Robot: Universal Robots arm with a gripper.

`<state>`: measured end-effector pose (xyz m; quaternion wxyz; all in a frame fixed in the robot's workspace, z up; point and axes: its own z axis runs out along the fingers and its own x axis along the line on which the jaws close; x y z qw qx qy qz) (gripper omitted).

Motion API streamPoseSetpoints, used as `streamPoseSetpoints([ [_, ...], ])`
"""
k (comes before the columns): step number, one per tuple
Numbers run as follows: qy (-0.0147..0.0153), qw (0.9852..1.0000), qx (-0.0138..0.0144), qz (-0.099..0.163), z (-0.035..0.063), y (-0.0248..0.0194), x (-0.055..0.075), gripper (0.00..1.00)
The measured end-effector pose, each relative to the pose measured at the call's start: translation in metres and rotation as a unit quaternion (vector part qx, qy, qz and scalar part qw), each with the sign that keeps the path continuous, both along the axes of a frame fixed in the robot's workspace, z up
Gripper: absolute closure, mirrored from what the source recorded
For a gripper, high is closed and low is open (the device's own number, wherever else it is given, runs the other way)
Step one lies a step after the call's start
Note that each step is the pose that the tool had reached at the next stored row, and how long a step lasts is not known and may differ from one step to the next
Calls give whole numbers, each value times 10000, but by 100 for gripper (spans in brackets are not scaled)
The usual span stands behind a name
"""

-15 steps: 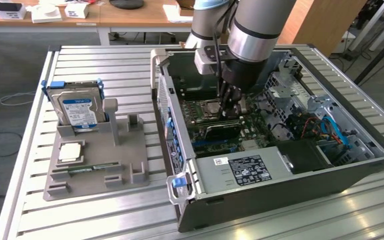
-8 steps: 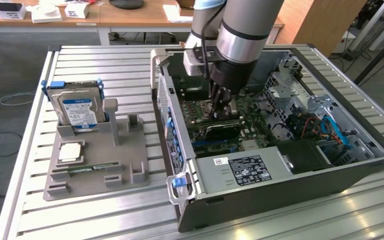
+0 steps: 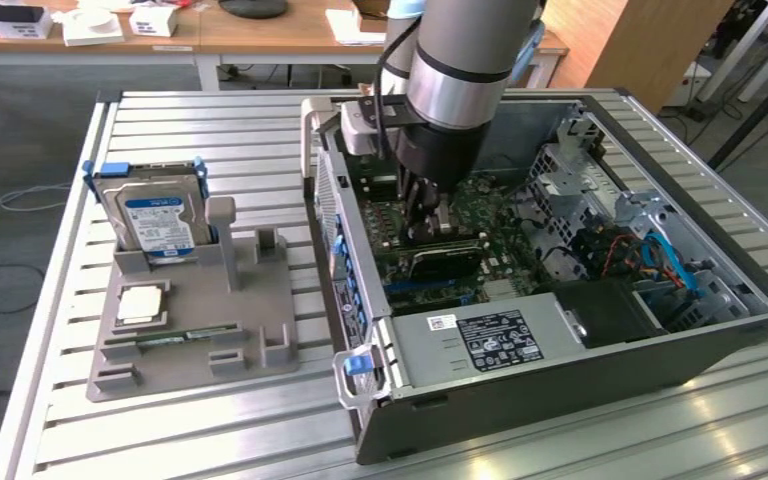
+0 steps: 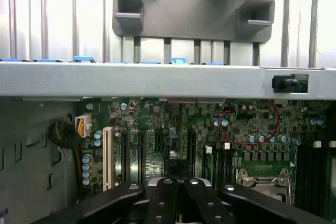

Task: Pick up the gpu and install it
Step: 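Press down on the gpu until it lock into place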

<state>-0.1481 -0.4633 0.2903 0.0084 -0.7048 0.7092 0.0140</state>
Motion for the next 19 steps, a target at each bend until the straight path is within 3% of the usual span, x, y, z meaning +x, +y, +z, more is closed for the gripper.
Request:
streamPoseSetpoints([
  [10,-1,10000,1,0,-39,51,-13,89],
  [19,0,10000,4,0,-100,52,-14,89],
])
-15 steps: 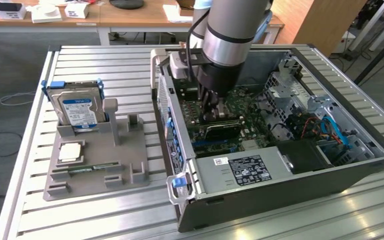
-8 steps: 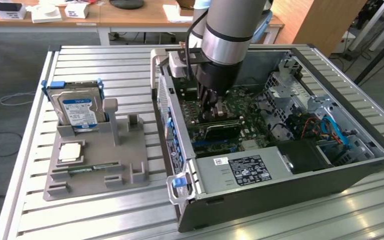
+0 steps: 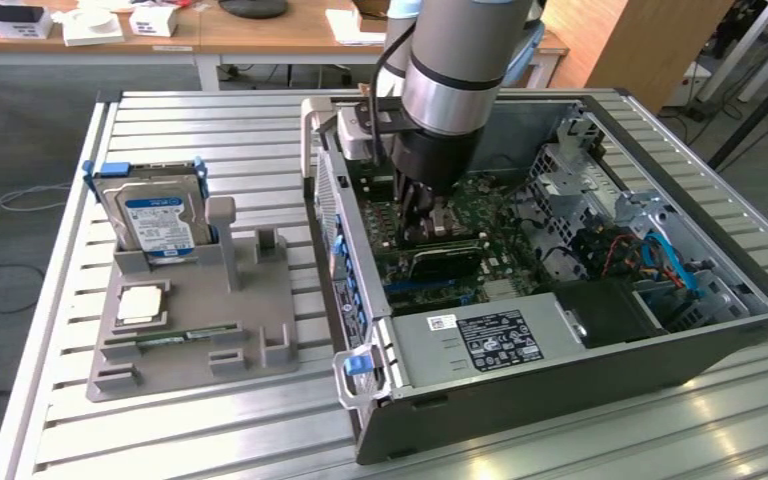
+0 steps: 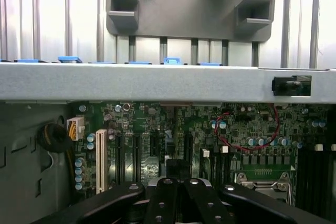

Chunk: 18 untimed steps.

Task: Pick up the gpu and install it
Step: 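Press down on the gpu until it lock into place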

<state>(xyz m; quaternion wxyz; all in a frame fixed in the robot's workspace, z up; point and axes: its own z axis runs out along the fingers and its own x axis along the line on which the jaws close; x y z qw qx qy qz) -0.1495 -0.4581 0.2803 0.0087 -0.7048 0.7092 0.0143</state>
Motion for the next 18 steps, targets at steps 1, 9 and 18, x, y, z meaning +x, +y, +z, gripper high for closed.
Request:
streamPoseSetpoints([
  [1,0,10000,0,0,-11,0,0,89],
  [9,0,10000,0,0,-64,0,0,89],
  [18,0,10000,2,1,-82,29,-1,89],
])
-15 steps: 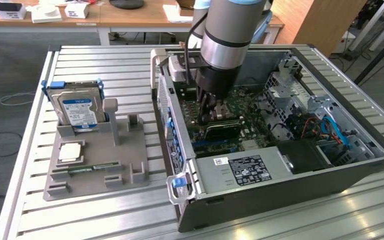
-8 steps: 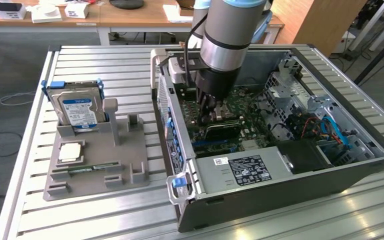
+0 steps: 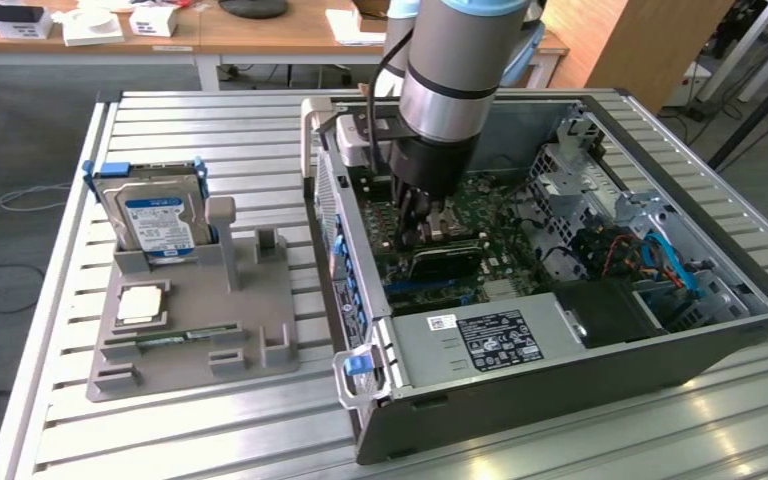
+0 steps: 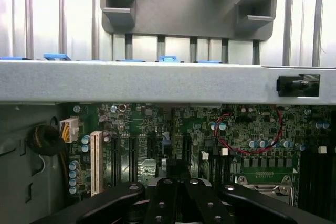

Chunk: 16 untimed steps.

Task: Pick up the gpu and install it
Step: 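Press down on the gpu until it lock into place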

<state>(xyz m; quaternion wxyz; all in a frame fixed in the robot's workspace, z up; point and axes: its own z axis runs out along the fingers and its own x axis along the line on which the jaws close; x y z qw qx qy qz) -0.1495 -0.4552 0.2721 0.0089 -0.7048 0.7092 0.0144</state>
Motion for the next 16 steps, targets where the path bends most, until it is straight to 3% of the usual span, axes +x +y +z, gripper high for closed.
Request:
streamPoseSetpoints([
  [16,0,10000,1,0,-50,10,0,89],
])
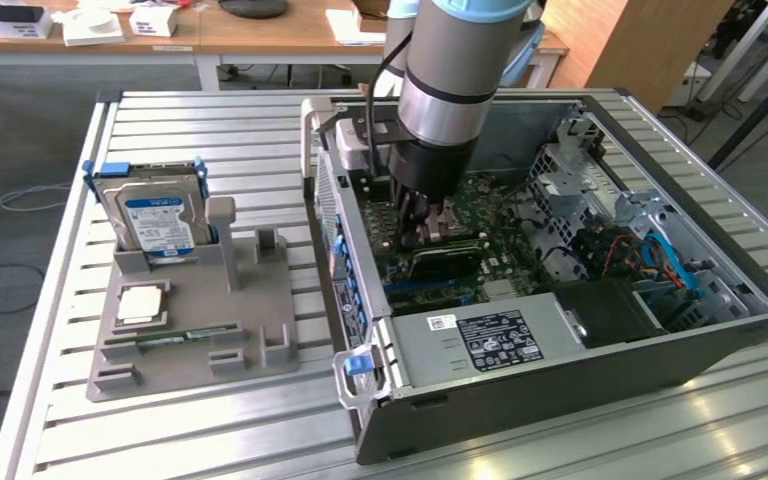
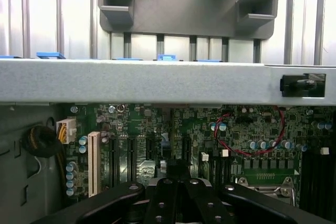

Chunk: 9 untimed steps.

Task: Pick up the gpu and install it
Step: 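Press down on the gpu until it lock into place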

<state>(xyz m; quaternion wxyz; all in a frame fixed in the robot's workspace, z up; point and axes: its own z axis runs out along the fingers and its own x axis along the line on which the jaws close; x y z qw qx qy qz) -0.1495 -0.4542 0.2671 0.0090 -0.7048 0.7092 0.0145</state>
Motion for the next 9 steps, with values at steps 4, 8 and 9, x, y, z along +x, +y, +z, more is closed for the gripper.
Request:
streamPoseSetpoints([
  [4,2,10000,-3,0,-3,-1,0,89],
  [8,2,10000,-4,0,-14,-1,-1,89],
  [9,2,10000,-4,0,-15,-1,-1,89],
])
